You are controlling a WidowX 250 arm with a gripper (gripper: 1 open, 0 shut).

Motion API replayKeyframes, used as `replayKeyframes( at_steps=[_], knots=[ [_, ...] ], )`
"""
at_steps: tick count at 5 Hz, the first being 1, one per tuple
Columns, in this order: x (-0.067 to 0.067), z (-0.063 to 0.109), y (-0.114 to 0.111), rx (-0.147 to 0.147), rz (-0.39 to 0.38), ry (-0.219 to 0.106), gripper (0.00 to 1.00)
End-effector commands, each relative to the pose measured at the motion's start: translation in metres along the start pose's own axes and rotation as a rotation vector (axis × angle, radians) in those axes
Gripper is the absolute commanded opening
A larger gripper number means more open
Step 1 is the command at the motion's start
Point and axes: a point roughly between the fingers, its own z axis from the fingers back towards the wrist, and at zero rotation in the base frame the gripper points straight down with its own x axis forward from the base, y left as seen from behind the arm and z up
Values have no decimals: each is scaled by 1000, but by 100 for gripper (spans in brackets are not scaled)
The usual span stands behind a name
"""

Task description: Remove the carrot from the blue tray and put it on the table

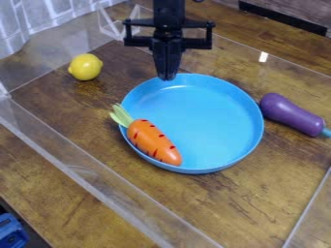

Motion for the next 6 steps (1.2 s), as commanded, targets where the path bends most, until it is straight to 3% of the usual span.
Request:
replayKeyframes(
  at_steps=[1,2,4,5,6],
  knots=[
    [-5,4,-2,-2,57,-55,0],
    [-10,10,4,-6,-4,-52,0],
    [-11,3,22,4,-50,-54,0],
    [-13,-5,17,7,-78,-55,100],
    [-18,-9,9,10,-122,-55,0]
  ],
)
